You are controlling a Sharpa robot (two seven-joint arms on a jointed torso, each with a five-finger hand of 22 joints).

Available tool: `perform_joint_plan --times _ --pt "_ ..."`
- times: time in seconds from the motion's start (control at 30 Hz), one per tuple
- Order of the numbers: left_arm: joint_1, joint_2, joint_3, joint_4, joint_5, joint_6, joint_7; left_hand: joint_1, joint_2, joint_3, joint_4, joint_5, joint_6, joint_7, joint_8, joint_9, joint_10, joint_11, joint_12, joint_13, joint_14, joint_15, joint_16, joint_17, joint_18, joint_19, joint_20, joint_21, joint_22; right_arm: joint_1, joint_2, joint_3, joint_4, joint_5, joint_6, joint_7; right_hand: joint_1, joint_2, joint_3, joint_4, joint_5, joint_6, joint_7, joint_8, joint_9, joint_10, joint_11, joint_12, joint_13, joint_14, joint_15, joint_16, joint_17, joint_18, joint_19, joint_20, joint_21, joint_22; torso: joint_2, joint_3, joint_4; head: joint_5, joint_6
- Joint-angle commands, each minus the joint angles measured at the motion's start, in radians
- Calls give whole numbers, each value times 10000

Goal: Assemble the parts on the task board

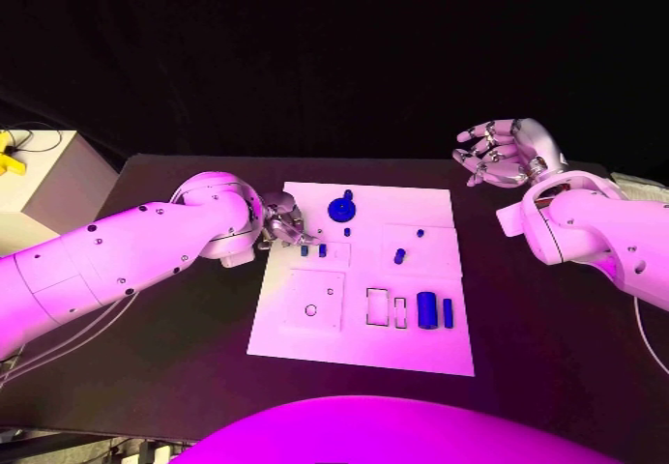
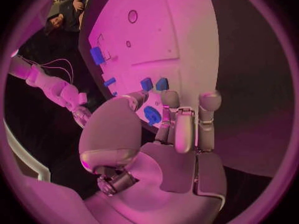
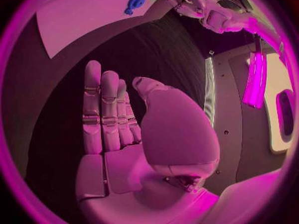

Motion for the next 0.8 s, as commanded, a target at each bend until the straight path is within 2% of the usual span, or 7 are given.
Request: perform_joint_plan --times 0.03,0.2,0.3,0.53,0.6,0.73,0.8 --pt "-61 0 167 97 7 -132 50 87 19 50 24 36 -59 22 -35 -13 -57 -21 -29 -16 161 71 -34 361 -23 -66 24 -35 -7 -14 -4 3 6 -6 102 74 -99 1 -31 46 62 22 46 51 13 -90 12 -54 -10 66 25 -59 11 104 55 -4 -50 -9 -3 6 -4 5 2" --pt "-108 -17 396 185 8 -147 81 223 117 173 26 46 -70 28 -23 -29 -87 -13 -4 -15 141 82 -49 324 -13 -95 38 -60 -44 -23 -5 3 0 -6 105 72 -99 1 -31 46 62 22 46 51 13 -90 12 -54 -10 66 25 -59 11 104 55 -4 -50 -9 -10 19 -2 8 2" --pt "-122 0 510 243 243 -374 388 920 328 1016 -44 59 -295 49 -53 -101 -551 9 -176 -409 -150 94 -312 -267 118 -540 56 -445 -720 -34 -5 3 -4 -6 108 76 -99 1 -31 46 62 22 46 51 13 -90 12 -54 -10 66 25 -59 11 104 55 -4 -50 -9 -2 18 -3 -10 2" --pt "-126 87 583 208 689 -1340 2131 1993 -242 2279 -303 -37 -886 377 -262 -475 -1304 299 -542 -765 -1104 357 -1156 -1931 419 -1718 235 -1666 -2501 -50 13 3 -21 -6 86 86 -107 6 -26 41 80 3 47 47 12 -101 14 -48 -22 66 27 -100 21 105 59 1 -83 -43 -9 34 -17 -16 2" --pt "-124 131 536 153 523 -1798 2893 2581 -423 2541 -631 -132 -1301 715 -824 -1011 -1990 599 -1194 -1181 -2269 589 -2287 -3786 441 -2060 395 -2203 -2965 -52 25 3 -32 -6 74 88 -107 5 -26 39 81 1 47 47 12 -103 14 -48 -23 66 28 -103 21 105 60 1 -85 -46 -18 43 -7 -40 2" --pt "-119 217 255 56 -240 -2737 4217 3093 -517 2460 -1017 -186 -1353 953 -1388 -1743 -2241 821 -1985 -1847 -2849 795 -2894 -4708 462 -2139 585 -2544 -3192 -54 43 3 -44 -6 61 93 -107 5 -26 39 81 1 47 47 12 -103 14 -48 -23 66 28 -103 21 105 60 1 -85 -46 -12 56 -9 -86 2" --pt "-119 292 94 -20 -803 -3279 4871 3390 -646 2349 -1306 -214 -1371 1000 -1739 -2172 -2521 890 -2590 -2298 -3802 869 -3711 -5930 459 -2367 641 -2697 -3262 -54 50 3 -48 -6 57 96 -107 5 -26 39 81 1 47 47 12 -103 14 -48 -23 66 28 -103 21 105 60 1 -85 -46 -7 52 -14 -99 2"
